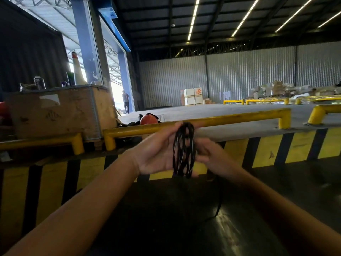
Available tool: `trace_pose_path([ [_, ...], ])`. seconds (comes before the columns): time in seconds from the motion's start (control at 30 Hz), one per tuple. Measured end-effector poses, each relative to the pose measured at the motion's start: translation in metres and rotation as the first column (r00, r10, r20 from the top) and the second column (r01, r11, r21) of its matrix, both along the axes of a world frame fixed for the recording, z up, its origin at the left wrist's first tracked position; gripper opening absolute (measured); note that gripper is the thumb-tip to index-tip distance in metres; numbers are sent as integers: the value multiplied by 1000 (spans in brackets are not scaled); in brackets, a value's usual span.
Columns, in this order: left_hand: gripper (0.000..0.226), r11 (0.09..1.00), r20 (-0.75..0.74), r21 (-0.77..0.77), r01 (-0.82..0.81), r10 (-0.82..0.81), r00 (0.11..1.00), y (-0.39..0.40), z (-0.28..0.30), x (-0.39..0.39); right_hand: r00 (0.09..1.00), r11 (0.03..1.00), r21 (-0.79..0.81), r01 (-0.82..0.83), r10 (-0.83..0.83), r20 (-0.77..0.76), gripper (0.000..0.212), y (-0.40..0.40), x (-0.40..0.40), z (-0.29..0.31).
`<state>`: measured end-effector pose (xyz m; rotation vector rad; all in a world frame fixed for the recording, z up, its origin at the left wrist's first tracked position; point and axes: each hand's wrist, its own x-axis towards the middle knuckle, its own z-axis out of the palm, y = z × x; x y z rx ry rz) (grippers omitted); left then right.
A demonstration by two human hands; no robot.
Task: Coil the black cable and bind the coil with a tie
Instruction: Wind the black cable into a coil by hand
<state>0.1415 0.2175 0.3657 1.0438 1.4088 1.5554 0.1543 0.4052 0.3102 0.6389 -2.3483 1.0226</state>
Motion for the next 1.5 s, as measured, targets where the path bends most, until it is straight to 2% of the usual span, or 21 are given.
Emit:
trace_pose_path([
  [0.1, 47, 960, -41, 201, -197, 209, 977, 4, 23, -4, 989, 991, 125, -53, 34, 147, 15, -28, 8, -37],
  [0.17, 39, 896, -82, 270, -354, 388, 918, 1, 31, -12, 965, 962, 242, -127, 63, 256, 15, -40, 14, -52],
  [0.27, 38, 786, -354, 168, -595, 612, 708, -8, 24, -31, 973, 925, 348, -150, 76, 216, 20, -35, 20, -44],
  [0.33, 35, 724, -563, 45, -688, 587, 581, -15, 10, -37, 993, 935, 343, -85, 53, 102, 21, -20, 21, -26],
  [0.4, 23, 685, -731, -70, -726, 460, 505, -23, -4, -38, 998, 935, 354, -7, 30, -60, 23, -2, 20, -7],
  [0.47, 20, 679, -763, -230, -698, 319, 562, -28, -17, -37, 987, 936, 349, 55, 2, -160, 21, 15, 15, 10],
  [0.53, 30, 663, -722, -375, -648, 230, 653, -28, -27, -35, 968, 943, 313, 117, -37, -249, 18, 28, 8, 21],
  [0.6, 37, 679, -634, -466, -567, 191, 750, -22, -33, -29, 948, 961, 232, 151, -74, -310, 11, 36, 1, 25],
  [0.63, 36, 717, -557, -485, -501, 188, 809, -19, -34, -24, 942, 968, 190, 162, -94, -323, 9, 38, -2, 23],
  [0.7, 36, 830, -363, -452, -326, 162, 917, -15, -32, -16, 931, 971, 120, 208, -159, -328, 9, 40, -8, 13],
  [0.8, 44, 968, -127, -224, -112, 85, 988, -10, -22, -11, 951, 968, 72, 239, -218, -221, 15, 32, -12, -14],
  [0.87, 47, 997, -28, -38, -70, 69, 997, -4, -11, -9, 983, 970, 162, 183, -176, -58, 17, 11, -9, -37],
  [0.93, 45, 986, 14, 80, -147, 146, 989, 4, -2, -8, 978, 953, 290, 92, -140, 153, 25, -19, 0, -57],
  [1.0, 41, 954, -28, 74, -292, 294, 955, 8, -1, -10, 951, 933, 359, -24, -90, 297, 30, -45, 15, -62],
  [1.03, 39, 931, -79, 38, -363, 365, 928, 8, -4, -13, 951, 919, 389, -67, -60, 304, 31, -52, 22, -60],
  [1.13, 38, 892, -165, -135, -431, 408, 898, 0, -21, -18, 987, 827, 561, -42, -52, 152, 27, -54, 43, -33],
  [1.2, 39, 884, -142, -257, -391, 365, 920, -5, -30, -19, 999, 822, 570, -9, -22, 48, 23, -46, 52, -13],
  [1.3, 47, 863, -145, -362, -351, 320, 936, -9, -41, -21, 997, 846, 531, -49, 71, -21, 16, -31, 57, 4],
  [1.37, 56, 848, -163, -412, -333, 291, 943, -10, -46, -20, 993, 890, 457, -7, 61, -103, 15, -21, 53, 5],
  [1.43, 57, 835, -172, -436, -335, 288, 942, -9, -49, -14, 986, 953, 300, 30, 22, -166, 13, -14, 50, 1],
  [1.5, 60, 819, -234, -441, -367, 290, 928, -6, -52, -9, 992, 991, 137, -8, 25, -122, 11, -11, 47, -7],
])
